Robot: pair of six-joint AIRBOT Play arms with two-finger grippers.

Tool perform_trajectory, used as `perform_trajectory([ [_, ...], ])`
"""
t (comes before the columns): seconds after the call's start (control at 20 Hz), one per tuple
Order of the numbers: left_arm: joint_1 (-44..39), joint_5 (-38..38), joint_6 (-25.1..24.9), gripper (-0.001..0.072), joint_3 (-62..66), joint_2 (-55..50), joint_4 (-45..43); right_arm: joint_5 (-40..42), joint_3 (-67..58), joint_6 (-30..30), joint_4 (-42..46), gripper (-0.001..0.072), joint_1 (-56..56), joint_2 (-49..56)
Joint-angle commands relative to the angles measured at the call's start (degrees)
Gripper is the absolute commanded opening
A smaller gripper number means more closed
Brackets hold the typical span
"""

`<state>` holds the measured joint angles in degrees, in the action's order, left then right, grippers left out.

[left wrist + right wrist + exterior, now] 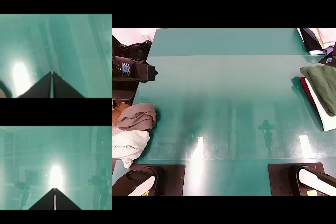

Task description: Fold the shirts.

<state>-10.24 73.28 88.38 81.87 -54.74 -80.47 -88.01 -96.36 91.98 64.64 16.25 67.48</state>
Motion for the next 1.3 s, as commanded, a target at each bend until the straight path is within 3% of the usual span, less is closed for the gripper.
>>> perform_trajectory([
  [0.0,0.0,3.3,-1.4,0.0553,-0.2,0.0,-2.7,0.3,0.0,0.0,0.0,0.0015,-0.1,0.0],
  [0.05,0.0,5.6,-1.2,0.0602,-0.9,0.0,-6.7,0.6,0.0,0.0,0.0,0.0015,-0.1,0.0],
  [0.2,0.1,9.5,1.2,0.0603,-7.9,0.0,-22.8,0.6,0.0,-0.1,0.0,0.0015,-0.1,0.0],
  [0.35,1.0,6.0,4.9,0.0631,-19.3,0.0,-32.3,0.5,0.0,-1.5,0.0,0.0015,-0.1,0.0],
  [0.55,10.5,-2.5,7.6,0.0631,-29.2,0.0,-30.3,0.5,0.0,-1.6,0.0,0.0015,-0.1,0.0],
  [0.75,17.0,-8.8,3.9,0.0631,-33.4,0.0,-25.6,1.1,0.0,-1.6,0.0,0.0015,-0.1,0.0],
  [1.0,17.4,-14.5,3.8,0.0601,-34.5,-0.2,-25.7,0.8,0.0,-1.6,0.0,0.0015,-0.1,0.0],
  [1.25,17.4,-15.2,4.4,0.0601,-34.5,-0.2,-25.6,-1.1,0.0,-1.6,0.0,0.0015,-0.1,0.0],
])
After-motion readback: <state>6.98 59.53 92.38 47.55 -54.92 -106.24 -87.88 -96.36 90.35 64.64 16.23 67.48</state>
